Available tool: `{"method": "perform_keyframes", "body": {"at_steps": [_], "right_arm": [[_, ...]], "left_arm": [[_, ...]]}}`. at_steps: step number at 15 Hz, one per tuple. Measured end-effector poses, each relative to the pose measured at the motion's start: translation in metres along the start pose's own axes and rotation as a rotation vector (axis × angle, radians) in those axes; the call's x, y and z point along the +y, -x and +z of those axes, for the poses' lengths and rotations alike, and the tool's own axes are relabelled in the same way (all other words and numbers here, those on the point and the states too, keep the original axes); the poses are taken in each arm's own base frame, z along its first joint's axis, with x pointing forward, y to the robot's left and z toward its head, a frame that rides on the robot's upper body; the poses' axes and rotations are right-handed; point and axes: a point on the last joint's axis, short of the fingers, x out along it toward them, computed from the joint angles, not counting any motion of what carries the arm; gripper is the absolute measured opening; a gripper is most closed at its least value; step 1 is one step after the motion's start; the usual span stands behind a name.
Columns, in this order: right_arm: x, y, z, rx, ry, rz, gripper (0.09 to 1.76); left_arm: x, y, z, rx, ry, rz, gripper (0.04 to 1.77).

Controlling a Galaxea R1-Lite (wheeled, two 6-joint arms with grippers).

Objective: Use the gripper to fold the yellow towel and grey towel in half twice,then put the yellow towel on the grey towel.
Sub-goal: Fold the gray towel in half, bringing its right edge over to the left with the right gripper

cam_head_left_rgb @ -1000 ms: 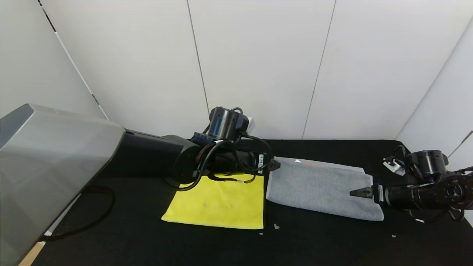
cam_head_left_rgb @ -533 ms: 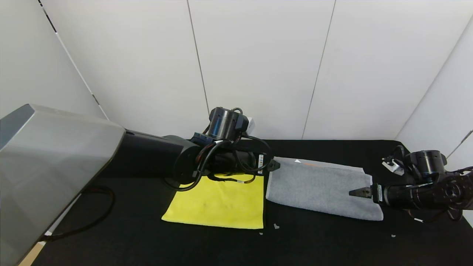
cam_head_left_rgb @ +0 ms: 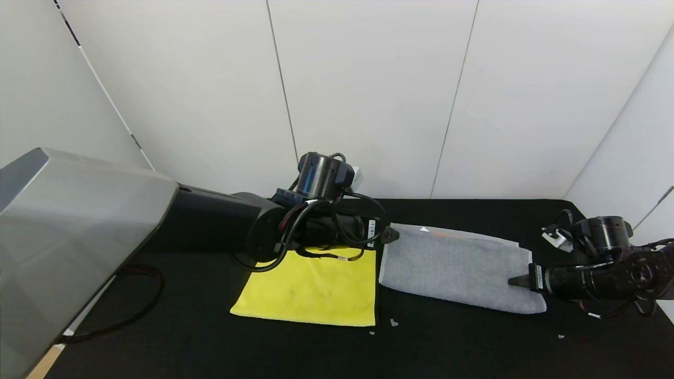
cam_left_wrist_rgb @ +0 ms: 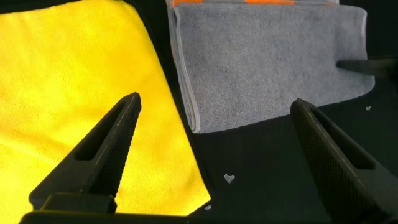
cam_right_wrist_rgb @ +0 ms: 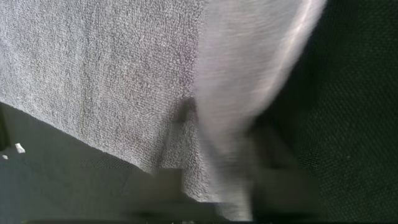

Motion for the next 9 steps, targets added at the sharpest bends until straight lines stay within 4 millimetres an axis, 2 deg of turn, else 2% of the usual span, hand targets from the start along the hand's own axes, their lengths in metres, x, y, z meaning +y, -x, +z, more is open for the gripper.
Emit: {"method": "perform_keyframes", "body": {"at_steps": [1,6,9], "right_arm": [[-0.0001,-0.0001,-0.0001,0.0,-0.001,0.0,0.15],[0.0004,0.0004,0.0009,-0.004,0.001,0.002,0.15],[-0.0007,0.0076,0.0048,-0.026,-0.001,0.0,0.15]], "left_arm": [[0.0,0.0,0.0,0.0,0.0,0.0,1.72],[0.0,0.0,-0.0002,0.001,0.0,0.0,1.72],[0.0005,0.0,0.0,0.0,0.001,0.001,1.72]]}}
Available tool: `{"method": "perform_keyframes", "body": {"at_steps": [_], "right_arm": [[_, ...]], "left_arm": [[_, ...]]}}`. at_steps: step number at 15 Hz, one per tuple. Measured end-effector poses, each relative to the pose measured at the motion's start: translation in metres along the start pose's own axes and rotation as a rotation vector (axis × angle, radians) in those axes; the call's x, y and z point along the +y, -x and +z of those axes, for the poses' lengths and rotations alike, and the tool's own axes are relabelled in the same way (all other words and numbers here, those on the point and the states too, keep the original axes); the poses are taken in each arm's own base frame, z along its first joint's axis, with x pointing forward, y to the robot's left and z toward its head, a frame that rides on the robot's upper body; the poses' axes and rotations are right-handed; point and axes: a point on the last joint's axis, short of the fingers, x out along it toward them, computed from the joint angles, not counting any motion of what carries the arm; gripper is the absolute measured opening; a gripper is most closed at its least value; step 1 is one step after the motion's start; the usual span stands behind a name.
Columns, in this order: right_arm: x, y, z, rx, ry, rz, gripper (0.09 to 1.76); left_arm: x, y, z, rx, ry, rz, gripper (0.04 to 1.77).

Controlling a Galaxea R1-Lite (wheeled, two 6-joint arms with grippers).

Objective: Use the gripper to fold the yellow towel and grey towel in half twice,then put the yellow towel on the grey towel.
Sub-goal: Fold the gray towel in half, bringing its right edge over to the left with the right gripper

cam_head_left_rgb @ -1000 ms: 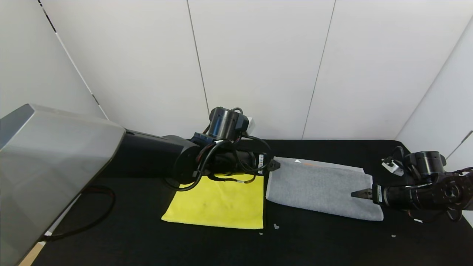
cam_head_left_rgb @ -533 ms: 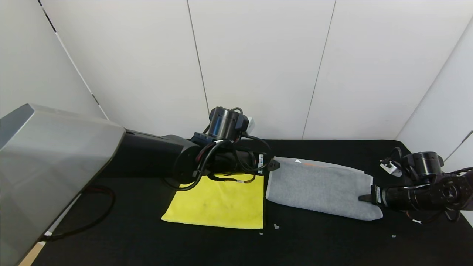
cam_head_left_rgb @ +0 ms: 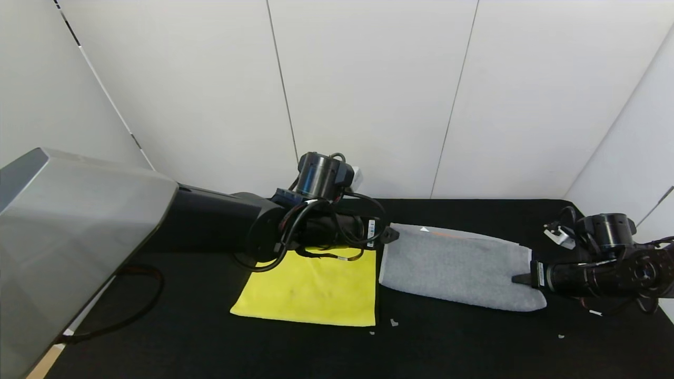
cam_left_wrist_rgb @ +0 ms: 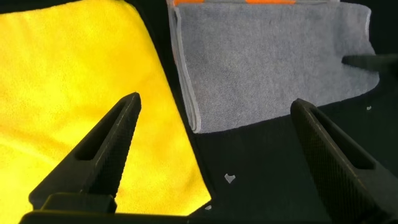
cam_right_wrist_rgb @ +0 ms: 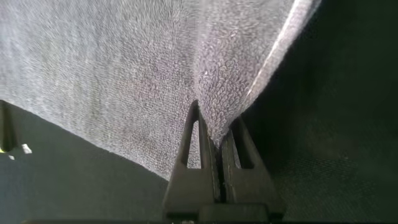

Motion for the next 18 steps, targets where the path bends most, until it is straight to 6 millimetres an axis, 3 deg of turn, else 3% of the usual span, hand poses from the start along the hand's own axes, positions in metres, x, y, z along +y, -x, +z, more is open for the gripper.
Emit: {"method": "perform_keyframes", "body": {"at_steps": [12,15,18], "right_arm": [[-0.038,0.039,0.014,-0.105,-0.033,-0.084,0.15],[-0.033,0.041,0.015,-0.11,-0.021,-0.077,0.15],[-0.011,0.037,0.019,-0.112,0.029,-0.039,0.15]], "left_arm": [[-0.001,0.0,0.0,0.0,0.0,-0.001,1.72],[0.0,0.0,0.0,0.001,-0.001,0.0,1.72],[-0.001,0.0,0.0,0.0,0.0,0.0,1.72]]}}
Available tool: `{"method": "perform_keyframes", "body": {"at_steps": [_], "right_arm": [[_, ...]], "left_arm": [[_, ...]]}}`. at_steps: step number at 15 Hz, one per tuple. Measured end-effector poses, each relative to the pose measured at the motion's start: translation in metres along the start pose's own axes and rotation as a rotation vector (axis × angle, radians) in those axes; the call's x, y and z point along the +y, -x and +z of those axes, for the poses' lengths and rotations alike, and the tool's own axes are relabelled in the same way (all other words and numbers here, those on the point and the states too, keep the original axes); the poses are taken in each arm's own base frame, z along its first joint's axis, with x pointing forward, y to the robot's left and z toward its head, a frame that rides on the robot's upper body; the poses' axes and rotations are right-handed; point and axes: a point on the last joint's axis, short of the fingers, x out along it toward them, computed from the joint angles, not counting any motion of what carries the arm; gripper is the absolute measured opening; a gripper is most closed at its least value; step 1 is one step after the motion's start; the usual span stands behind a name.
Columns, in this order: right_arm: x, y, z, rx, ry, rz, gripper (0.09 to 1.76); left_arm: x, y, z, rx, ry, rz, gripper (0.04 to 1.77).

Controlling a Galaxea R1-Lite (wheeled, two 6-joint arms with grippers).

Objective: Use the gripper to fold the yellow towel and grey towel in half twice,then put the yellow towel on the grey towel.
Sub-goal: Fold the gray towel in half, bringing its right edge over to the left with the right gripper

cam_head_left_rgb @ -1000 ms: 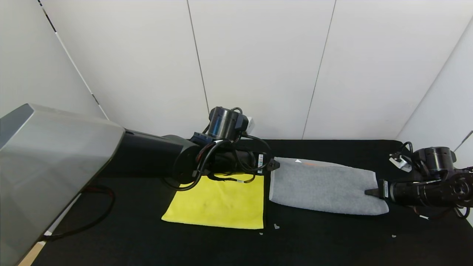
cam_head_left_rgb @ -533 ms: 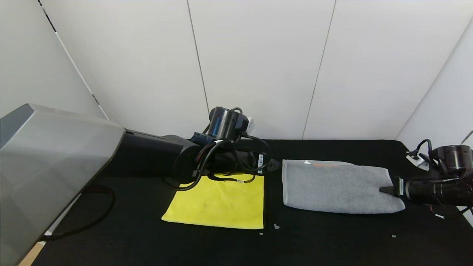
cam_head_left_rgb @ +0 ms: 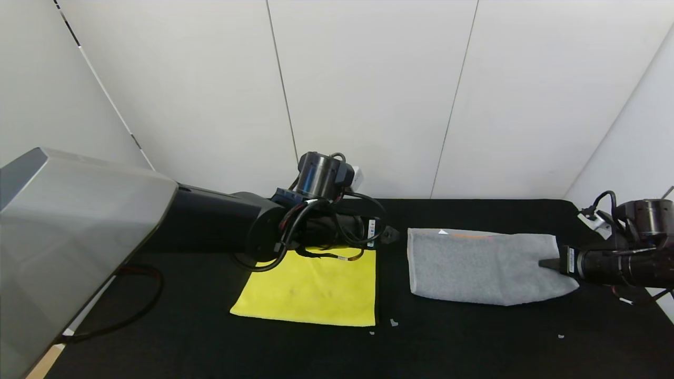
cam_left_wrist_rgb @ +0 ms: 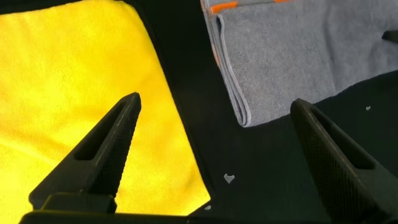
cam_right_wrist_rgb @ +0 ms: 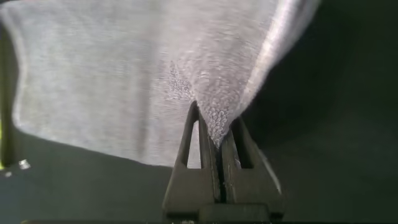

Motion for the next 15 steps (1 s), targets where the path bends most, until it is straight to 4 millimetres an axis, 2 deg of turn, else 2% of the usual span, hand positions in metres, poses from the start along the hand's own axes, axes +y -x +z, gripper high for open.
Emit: {"method": "perform_keyframes", "body": {"at_steps": [8,15], "right_arm": [[0.071,-0.008,0.009,0.022,0.089,0.133,0.15],[0.116,-0.029,0.007,0.045,0.139,0.174,0.15]], "left_arm": [[0.0,0.001,0.001,-0.003,0.0,0.0,1.72],[0.003,0.002,0.002,-0.007,0.005,0.007,1.72]]}}
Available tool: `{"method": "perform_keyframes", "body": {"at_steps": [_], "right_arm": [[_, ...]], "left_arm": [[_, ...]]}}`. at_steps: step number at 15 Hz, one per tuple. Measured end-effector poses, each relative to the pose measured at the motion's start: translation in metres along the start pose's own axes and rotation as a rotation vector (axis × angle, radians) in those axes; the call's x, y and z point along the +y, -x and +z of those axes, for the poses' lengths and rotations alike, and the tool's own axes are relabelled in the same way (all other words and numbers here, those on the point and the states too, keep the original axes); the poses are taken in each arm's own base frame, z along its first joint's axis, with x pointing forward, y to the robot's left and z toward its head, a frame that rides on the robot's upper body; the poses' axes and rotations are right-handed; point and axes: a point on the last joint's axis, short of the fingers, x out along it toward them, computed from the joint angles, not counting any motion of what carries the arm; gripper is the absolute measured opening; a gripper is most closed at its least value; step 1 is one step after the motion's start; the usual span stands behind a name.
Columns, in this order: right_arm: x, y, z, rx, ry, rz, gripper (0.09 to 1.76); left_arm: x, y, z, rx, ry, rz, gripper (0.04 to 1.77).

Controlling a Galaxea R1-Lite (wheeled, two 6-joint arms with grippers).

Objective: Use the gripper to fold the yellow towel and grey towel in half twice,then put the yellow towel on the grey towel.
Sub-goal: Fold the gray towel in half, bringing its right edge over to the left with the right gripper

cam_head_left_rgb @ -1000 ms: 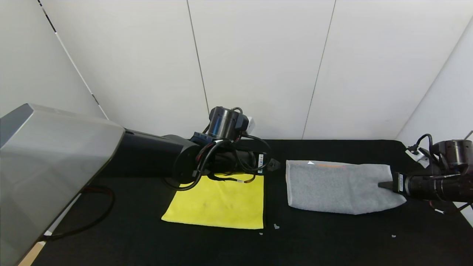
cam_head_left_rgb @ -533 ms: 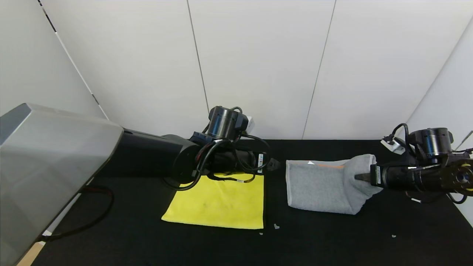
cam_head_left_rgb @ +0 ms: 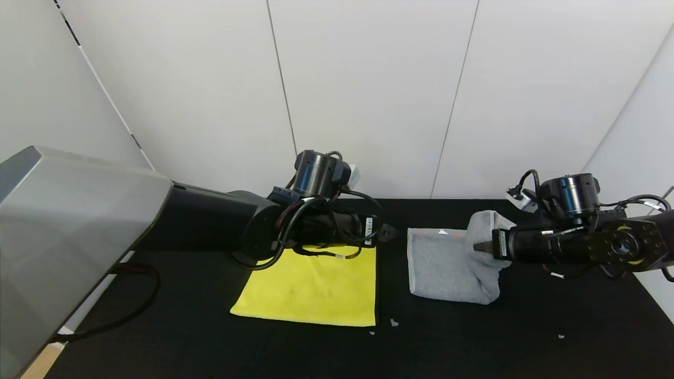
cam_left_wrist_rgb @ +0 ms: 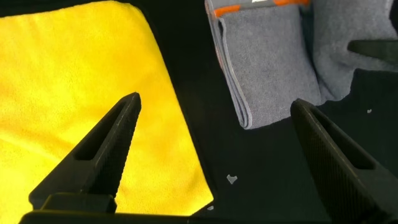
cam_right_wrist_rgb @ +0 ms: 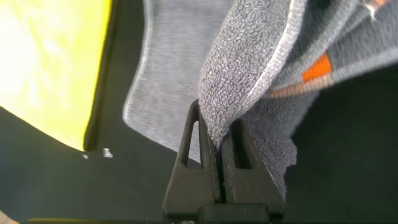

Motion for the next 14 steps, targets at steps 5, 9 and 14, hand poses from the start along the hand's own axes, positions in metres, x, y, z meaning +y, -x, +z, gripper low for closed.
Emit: {"method": "perform_keyframes", "body": {"at_steps": [5,9,14], "right_arm": [[0.017,-0.019,-0.006,0.036,0.014,0.033,0.15],[0.019,-0.031,-0.014,0.061,0.019,0.001,0.15],[0.026,-0.036,-0.017,0.077,0.031,0.012,0.15]], "left_arm": [[0.002,0.0,0.0,-0.001,0.002,0.002,1.72],[0.002,0.0,0.0,-0.001,0.002,0.001,1.72],[0.002,-0.001,0.0,-0.001,0.002,0.001,1.72]]}}
